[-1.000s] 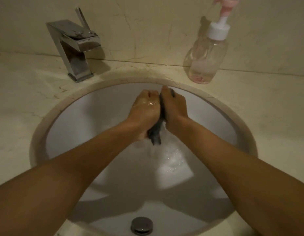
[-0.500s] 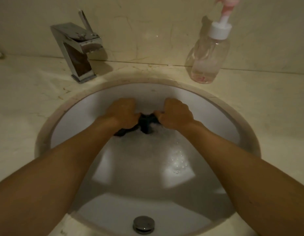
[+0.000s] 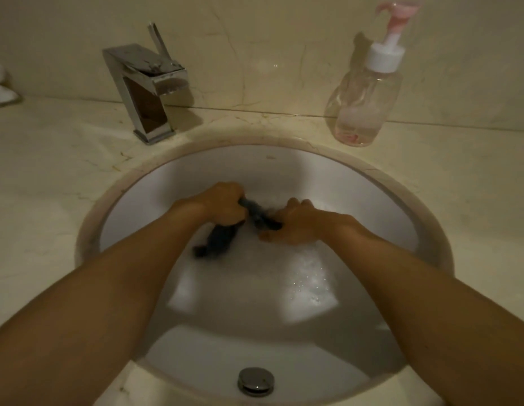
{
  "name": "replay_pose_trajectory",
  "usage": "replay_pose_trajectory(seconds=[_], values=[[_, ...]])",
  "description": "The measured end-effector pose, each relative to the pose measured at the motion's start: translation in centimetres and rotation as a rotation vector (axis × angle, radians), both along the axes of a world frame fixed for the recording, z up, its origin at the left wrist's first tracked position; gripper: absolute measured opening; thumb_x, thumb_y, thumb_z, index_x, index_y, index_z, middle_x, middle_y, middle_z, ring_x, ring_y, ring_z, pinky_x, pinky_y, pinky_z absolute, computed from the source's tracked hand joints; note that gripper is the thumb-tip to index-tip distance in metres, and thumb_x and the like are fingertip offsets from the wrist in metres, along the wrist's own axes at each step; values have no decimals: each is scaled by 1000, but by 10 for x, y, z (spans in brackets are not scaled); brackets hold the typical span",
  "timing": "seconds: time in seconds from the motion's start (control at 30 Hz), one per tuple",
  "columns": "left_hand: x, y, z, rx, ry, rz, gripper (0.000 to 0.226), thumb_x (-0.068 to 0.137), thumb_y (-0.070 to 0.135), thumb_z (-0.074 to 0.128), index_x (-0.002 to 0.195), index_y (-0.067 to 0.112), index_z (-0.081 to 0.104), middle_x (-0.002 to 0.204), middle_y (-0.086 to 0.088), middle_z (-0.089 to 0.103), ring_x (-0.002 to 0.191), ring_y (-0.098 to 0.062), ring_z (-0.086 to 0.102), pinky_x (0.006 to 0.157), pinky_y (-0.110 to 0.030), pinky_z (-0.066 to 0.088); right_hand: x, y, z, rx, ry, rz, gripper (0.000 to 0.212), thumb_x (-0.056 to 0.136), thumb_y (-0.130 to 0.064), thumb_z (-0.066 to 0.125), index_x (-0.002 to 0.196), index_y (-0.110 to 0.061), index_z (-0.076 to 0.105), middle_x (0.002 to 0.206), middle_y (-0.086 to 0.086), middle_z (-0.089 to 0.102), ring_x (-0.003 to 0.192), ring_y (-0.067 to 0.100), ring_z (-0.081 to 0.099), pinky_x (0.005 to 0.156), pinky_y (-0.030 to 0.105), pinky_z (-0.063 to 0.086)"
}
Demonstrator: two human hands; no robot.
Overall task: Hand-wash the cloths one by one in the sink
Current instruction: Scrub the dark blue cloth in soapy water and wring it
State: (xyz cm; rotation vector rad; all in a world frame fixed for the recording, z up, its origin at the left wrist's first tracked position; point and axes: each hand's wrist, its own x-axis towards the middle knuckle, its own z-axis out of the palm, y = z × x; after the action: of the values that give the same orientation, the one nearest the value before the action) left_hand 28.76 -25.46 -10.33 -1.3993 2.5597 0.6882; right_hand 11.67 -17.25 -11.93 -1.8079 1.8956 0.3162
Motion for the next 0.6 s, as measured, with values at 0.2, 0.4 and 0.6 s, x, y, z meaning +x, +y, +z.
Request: replay_pose_trajectory(seconds=[0.2, 0.4, 0.6], values=[[6, -9, 21, 110, 425, 271, 22, 96, 22, 61, 111, 12, 49, 100, -8, 54, 86, -24, 57, 62, -34, 55, 5, 9, 5, 22, 44, 5, 83, 90, -77, 51, 159, -35, 32, 159, 8, 22, 146, 35, 18, 113, 51, 34], [12, -18, 26, 94, 504, 309, 37, 86, 23, 76, 113, 8, 55, 107, -12, 59, 96, -27, 61, 74, -38, 56, 8, 8, 9, 39, 78, -2, 75, 92, -77, 47, 153, -33, 44, 153, 7, 24, 143, 35, 18, 113, 54, 36], [13, -16, 27, 97, 465, 286, 48, 81, 23, 82, 116, 7, 53, 113, -14, 57, 100, -29, 59, 90, -51, 55, 7, 6, 4, 72, 107, -16, 78, 93, -79, 40, 157, -35, 39, 160, 3, 15, 148, 34, 10, 115, 56, 33]])
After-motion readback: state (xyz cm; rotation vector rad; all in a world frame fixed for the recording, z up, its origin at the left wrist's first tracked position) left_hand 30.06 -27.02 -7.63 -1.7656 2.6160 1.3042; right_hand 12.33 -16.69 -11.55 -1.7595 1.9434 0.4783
